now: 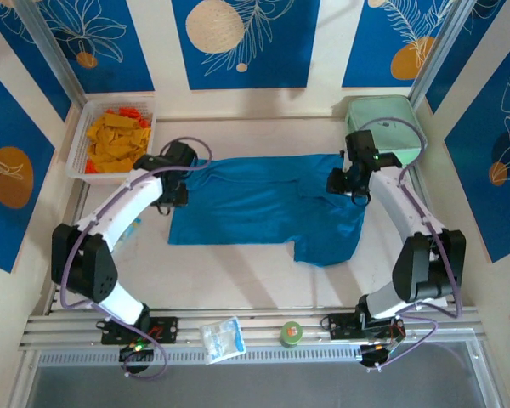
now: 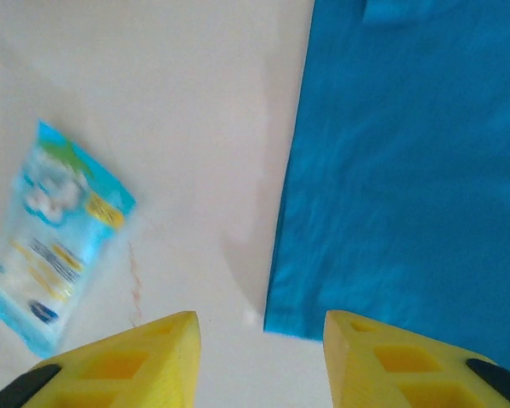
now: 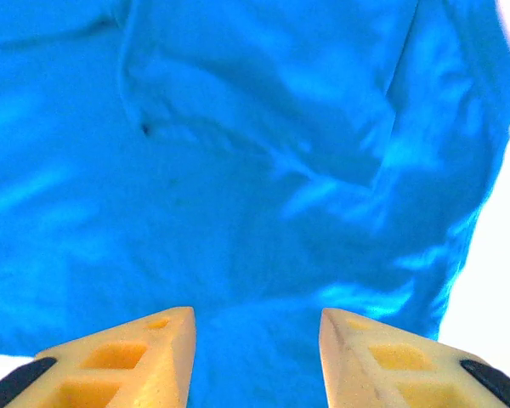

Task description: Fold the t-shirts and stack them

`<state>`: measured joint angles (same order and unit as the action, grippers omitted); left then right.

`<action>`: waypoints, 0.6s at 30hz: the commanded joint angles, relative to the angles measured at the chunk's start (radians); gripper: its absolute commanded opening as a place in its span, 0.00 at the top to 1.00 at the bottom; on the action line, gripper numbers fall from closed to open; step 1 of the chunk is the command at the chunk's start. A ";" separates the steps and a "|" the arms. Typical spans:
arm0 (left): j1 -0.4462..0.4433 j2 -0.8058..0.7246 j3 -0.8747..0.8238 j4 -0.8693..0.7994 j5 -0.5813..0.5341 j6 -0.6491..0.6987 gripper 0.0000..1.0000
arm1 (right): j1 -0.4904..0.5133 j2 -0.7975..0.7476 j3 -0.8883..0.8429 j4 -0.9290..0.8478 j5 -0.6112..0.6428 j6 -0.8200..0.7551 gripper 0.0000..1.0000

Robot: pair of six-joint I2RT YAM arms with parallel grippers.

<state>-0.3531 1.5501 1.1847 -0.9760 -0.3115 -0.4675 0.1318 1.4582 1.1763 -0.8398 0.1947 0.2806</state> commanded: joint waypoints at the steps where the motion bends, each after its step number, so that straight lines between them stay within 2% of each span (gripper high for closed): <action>1: 0.055 -0.065 -0.132 0.074 0.153 -0.111 0.59 | 0.010 -0.045 -0.040 -0.015 -0.052 0.023 0.57; 3: 0.079 -0.118 -0.205 0.128 0.199 -0.158 0.61 | 0.014 -0.054 -0.044 -0.016 -0.055 0.023 0.57; 7: 0.103 -0.183 -0.281 0.146 0.189 -0.229 0.61 | 0.022 -0.048 -0.042 -0.005 -0.067 0.019 0.57; 14: 0.122 -0.166 -0.343 0.258 0.229 -0.281 0.56 | 0.034 -0.032 -0.047 0.014 -0.091 0.012 0.56; 18: 0.131 -0.131 -0.352 0.265 0.218 -0.309 0.56 | 0.038 -0.039 -0.054 0.014 -0.089 0.008 0.55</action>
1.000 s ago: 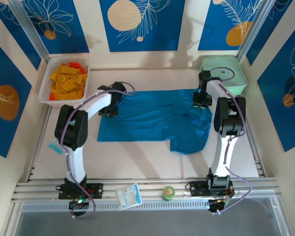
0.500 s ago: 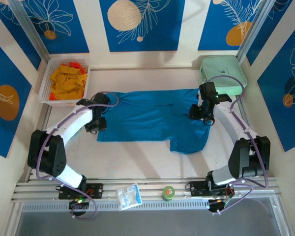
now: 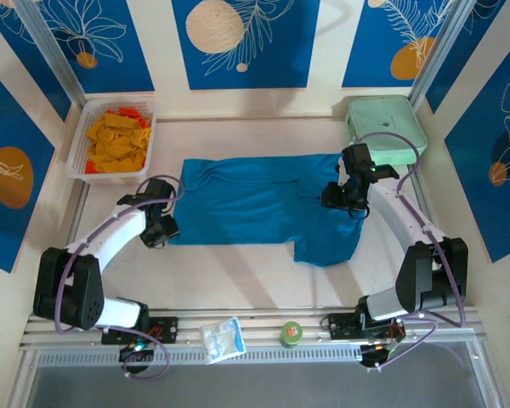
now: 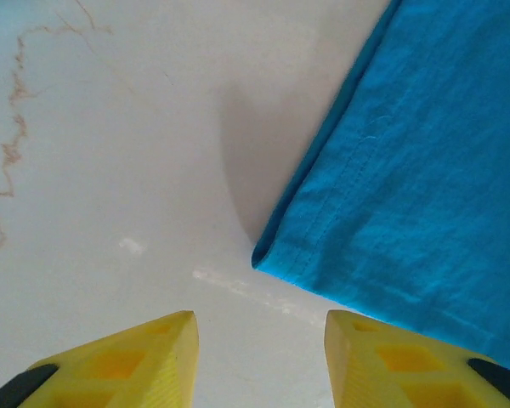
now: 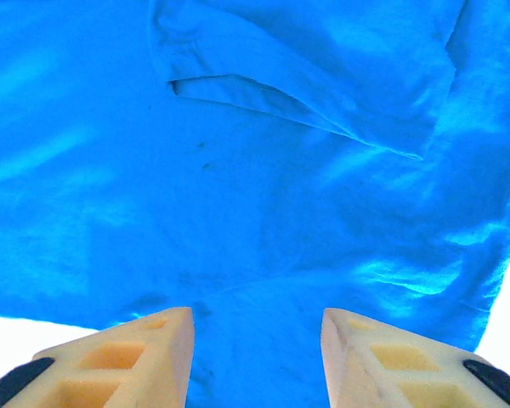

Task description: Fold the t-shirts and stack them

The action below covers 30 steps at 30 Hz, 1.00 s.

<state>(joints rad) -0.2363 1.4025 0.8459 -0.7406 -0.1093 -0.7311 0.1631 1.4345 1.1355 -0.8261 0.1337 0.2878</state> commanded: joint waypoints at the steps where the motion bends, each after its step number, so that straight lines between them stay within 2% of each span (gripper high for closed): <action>1: 0.015 0.019 -0.017 0.033 0.016 -0.049 0.55 | 0.006 -0.018 -0.017 0.001 -0.026 0.001 0.55; 11: 0.032 0.100 -0.029 0.085 0.053 -0.053 0.54 | 0.005 -0.022 -0.022 0.005 -0.029 -0.001 0.54; 18: 0.034 0.216 -0.009 0.143 0.068 -0.030 0.58 | 0.007 -0.024 -0.024 0.003 -0.032 0.000 0.55; 25: 0.035 0.348 0.094 0.161 0.070 0.036 0.73 | 0.035 -0.109 -0.007 0.018 -0.062 -0.047 0.56; 30: 0.034 0.384 0.157 0.162 0.071 0.068 0.94 | 0.053 -0.272 0.045 0.060 -0.134 -0.125 0.56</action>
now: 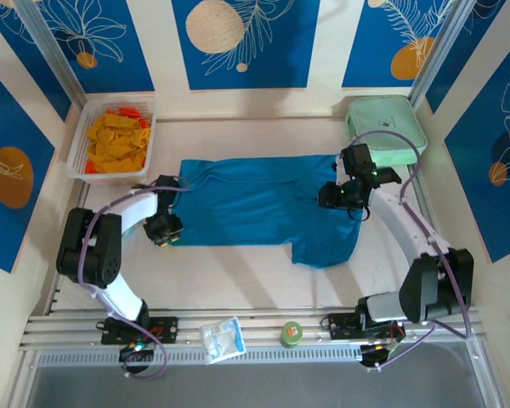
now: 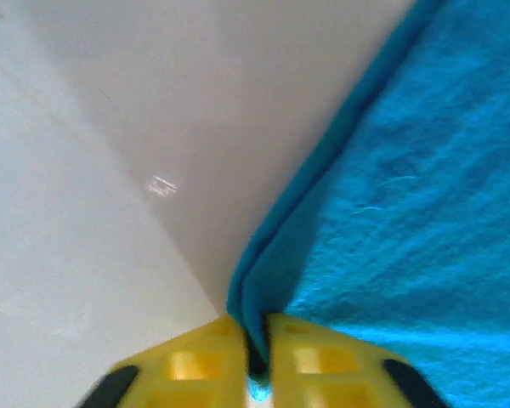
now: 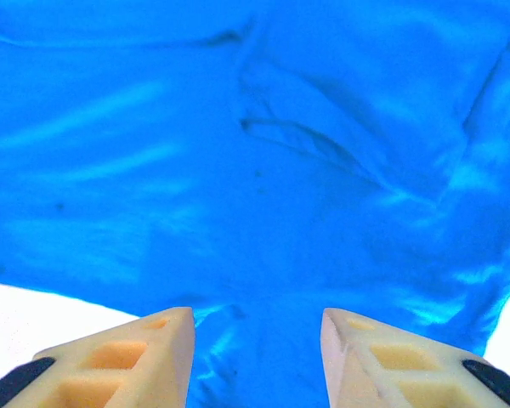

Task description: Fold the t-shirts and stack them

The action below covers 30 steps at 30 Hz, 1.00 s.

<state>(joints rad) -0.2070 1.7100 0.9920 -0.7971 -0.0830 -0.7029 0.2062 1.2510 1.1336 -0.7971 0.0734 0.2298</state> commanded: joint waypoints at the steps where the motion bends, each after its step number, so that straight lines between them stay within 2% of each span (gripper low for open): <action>1: 0.005 0.081 0.019 0.222 0.051 0.046 0.98 | 0.010 -0.114 0.061 0.038 -0.078 -0.092 0.55; 4: 0.004 0.088 0.038 0.231 0.070 0.062 1.00 | 0.010 -0.157 0.123 0.015 -0.131 -0.210 0.51; 6: 0.004 0.080 0.040 0.239 0.078 0.070 1.00 | 0.046 -0.163 0.140 -0.024 -0.150 -0.373 0.53; 9: 0.005 0.060 0.030 0.255 0.092 0.080 1.00 | 0.143 -0.184 0.105 -0.110 -0.041 -0.664 0.53; 12: 0.005 0.043 0.022 0.262 0.103 0.097 1.00 | 0.197 -0.195 0.064 -0.195 0.111 -0.847 0.51; 15: 0.005 0.034 0.017 0.269 0.121 0.115 1.00 | 0.321 -0.235 -0.020 -0.310 0.197 -0.990 0.49; 18: 0.005 0.028 0.013 0.283 0.144 0.126 1.00 | 0.415 -0.278 -0.119 -0.419 0.168 -1.063 0.49; 21: 0.004 0.021 0.008 0.291 0.166 0.135 1.00 | 0.487 -0.300 -0.248 -0.439 0.200 -1.100 0.49; 25: 0.005 0.004 0.001 0.294 0.180 0.144 1.00 | 0.521 -0.279 -0.371 -0.350 0.239 -1.115 0.49; 30: 0.005 -0.033 -0.013 0.286 0.166 0.153 1.00 | 0.542 -0.172 -0.410 -0.196 0.286 -1.073 0.48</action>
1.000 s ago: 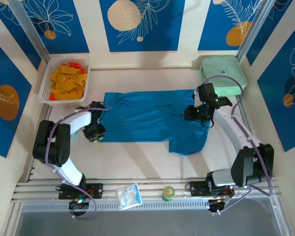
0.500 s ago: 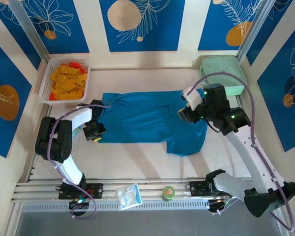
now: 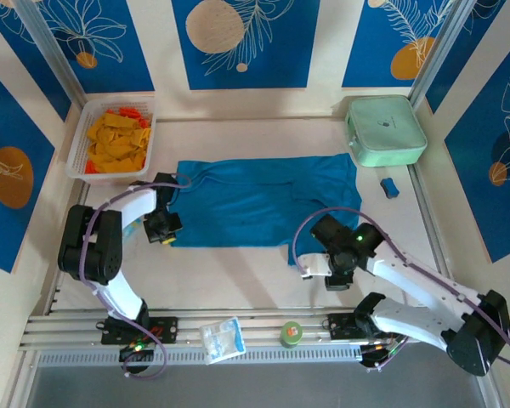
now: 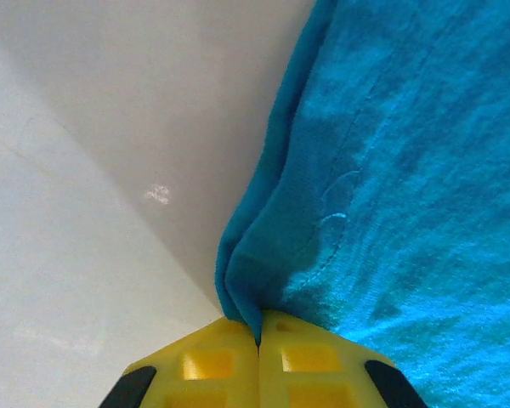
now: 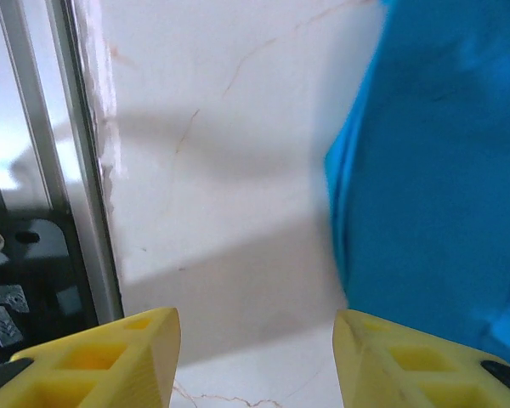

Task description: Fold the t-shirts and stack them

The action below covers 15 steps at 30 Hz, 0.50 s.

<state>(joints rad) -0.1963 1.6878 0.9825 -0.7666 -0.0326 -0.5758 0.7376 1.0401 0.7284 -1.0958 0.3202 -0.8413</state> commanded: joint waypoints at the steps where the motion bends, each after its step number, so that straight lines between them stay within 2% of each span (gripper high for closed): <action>1: -0.006 -0.018 -0.006 0.256 0.114 0.027 1.00 | 0.012 0.063 -0.004 0.123 0.046 0.008 0.48; 11: -0.005 -0.029 -0.015 0.259 0.114 0.043 1.00 | 0.057 0.329 0.026 0.193 0.113 0.083 0.51; 13: -0.006 -0.031 -0.015 0.259 0.117 0.047 1.00 | 0.065 0.367 0.034 0.197 0.117 0.089 0.54; 15: -0.006 -0.032 -0.013 0.253 0.111 0.050 1.00 | 0.066 0.399 0.051 0.196 0.127 0.097 0.62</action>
<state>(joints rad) -0.1986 1.6756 0.9730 -0.5247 0.0605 -0.5465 0.7959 1.4136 0.7403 -0.9016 0.4301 -0.7670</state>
